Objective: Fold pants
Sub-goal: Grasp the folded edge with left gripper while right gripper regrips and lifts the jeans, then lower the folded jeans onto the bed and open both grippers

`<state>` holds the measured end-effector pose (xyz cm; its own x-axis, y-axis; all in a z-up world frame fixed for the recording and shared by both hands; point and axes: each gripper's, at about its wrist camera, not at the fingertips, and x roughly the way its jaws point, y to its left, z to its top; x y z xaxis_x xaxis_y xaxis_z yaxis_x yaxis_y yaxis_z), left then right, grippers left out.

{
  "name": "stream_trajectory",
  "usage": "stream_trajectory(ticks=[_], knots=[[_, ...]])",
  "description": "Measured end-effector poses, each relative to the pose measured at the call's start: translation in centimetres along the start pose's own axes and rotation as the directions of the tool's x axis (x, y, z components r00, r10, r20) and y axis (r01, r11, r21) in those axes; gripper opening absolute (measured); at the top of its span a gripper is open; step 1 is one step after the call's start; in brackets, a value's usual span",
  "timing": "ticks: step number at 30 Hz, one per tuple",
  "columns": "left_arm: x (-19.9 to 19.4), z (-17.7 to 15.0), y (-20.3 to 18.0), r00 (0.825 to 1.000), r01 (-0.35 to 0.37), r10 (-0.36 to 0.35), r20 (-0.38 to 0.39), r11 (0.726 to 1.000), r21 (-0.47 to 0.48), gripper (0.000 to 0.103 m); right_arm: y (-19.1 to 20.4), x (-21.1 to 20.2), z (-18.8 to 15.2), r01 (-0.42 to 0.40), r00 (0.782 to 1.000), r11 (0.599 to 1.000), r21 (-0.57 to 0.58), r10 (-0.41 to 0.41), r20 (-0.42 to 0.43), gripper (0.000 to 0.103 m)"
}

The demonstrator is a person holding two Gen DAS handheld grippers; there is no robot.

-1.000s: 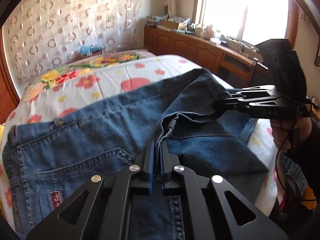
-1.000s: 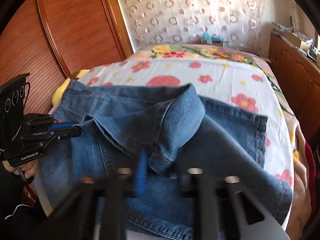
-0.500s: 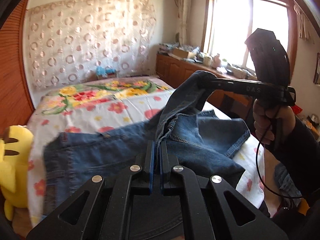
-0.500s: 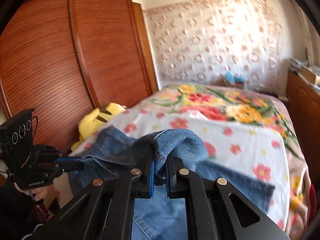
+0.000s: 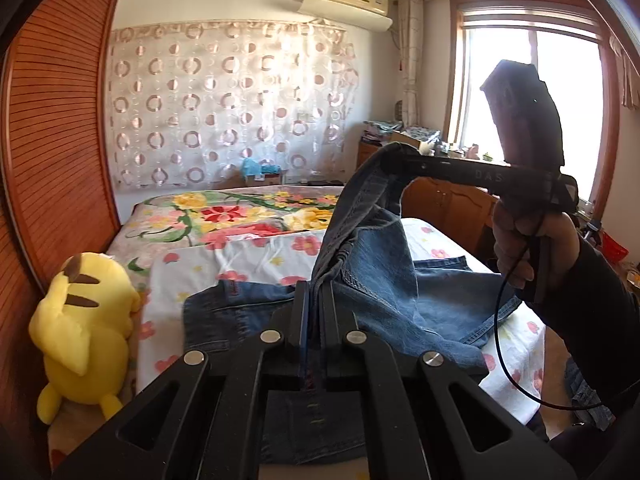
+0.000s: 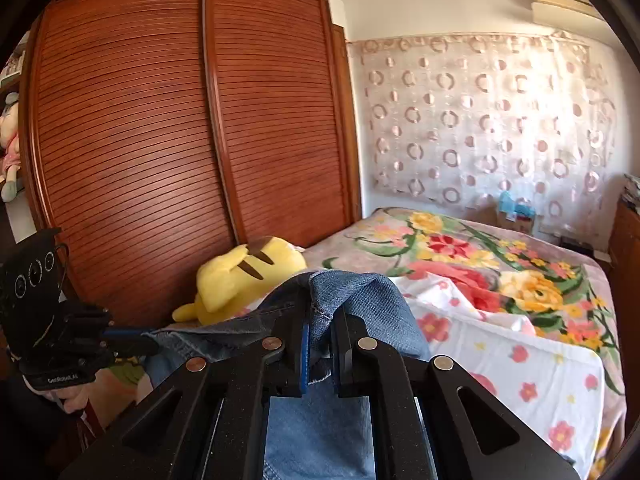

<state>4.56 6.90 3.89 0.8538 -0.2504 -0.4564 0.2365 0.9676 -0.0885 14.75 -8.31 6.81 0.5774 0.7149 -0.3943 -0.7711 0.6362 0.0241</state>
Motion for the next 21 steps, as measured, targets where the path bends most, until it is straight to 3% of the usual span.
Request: stream_trajectory(ticks=[12,21], knots=[[-1.8,-3.1,4.3,0.996,-0.078,0.075,-0.043,0.995,-0.059,0.005,0.8,5.3,1.3,-0.081,0.995,0.996,-0.036,0.078,-0.068,0.008],[1.0,-7.4,6.9,0.982,-0.128,0.111,-0.153,0.986,-0.106,0.005,2.0,11.5,1.4,-0.087,0.978,0.993,-0.075,0.071,-0.194,0.008]])
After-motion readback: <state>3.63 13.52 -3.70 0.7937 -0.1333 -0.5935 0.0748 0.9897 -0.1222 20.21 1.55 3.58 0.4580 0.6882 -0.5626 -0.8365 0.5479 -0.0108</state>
